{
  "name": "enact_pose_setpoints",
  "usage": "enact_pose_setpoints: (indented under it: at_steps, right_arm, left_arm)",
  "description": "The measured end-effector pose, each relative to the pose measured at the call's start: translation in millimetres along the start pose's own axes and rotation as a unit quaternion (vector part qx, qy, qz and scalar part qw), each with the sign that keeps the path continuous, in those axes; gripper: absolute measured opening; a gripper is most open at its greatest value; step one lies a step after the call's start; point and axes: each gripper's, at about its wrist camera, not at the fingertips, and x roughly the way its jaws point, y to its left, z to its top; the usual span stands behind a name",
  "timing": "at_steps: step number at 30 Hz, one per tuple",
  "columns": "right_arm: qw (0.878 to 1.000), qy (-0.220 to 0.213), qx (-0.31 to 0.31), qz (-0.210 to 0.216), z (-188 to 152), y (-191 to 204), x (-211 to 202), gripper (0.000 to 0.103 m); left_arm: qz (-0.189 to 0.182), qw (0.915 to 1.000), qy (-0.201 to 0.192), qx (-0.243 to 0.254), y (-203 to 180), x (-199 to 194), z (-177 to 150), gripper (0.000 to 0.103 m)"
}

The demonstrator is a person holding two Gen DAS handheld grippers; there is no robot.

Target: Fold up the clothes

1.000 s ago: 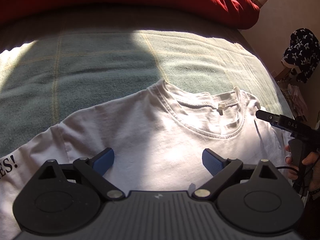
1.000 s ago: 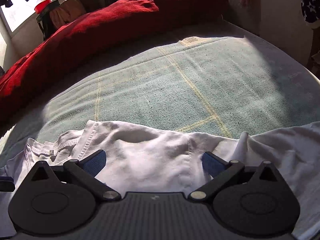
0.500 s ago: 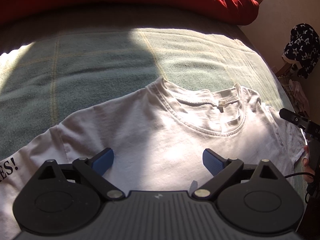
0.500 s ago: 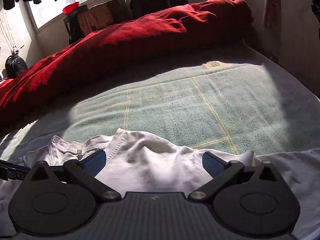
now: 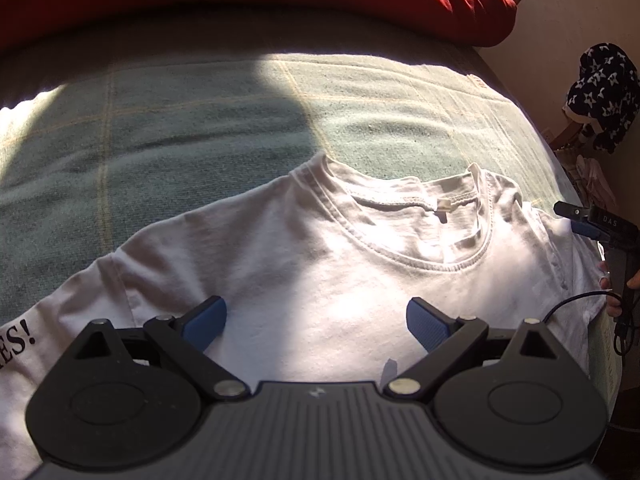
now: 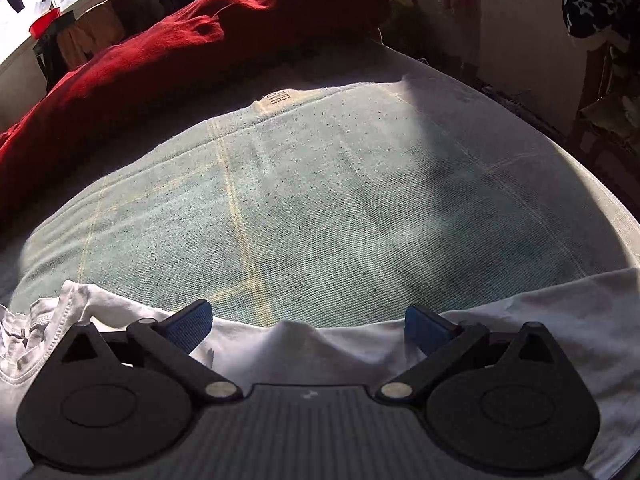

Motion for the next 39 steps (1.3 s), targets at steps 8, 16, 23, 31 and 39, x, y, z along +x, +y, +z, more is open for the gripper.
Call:
enact_pose_setpoints:
  at_steps: [8,16,23,31,39]
  right_arm:
    - [0.998,-0.015,0.024,0.058,-25.6,17.9,-70.2,0.103]
    - [0.992,0.040,-0.094,0.070,-104.2,75.8,-99.8,0.103]
    - [0.963,0.092,-0.240,0.084,-163.5,132.3,-110.8,0.103]
    - [0.958,0.123,-0.255,0.048,-204.7,123.7,-140.6,0.103]
    - [0.960,0.108,-0.256,0.041,-203.0,135.3,-153.1,0.103]
  left_arm:
    - [0.003,0.9996,-0.027,0.009,-12.4,-29.0,-9.6,0.096]
    - [0.087,0.9792,-0.026,0.181,-51.4,-48.5,-72.2,0.096]
    - [0.074,0.9725,-0.013,0.221,-65.1,-62.7,-137.5,0.096]
    - [0.059,0.9712,0.034,0.228,-67.1,-85.0,-215.5,0.096]
    - [0.023,0.9643,0.030,0.262,-78.7,-92.8,-222.0,0.096]
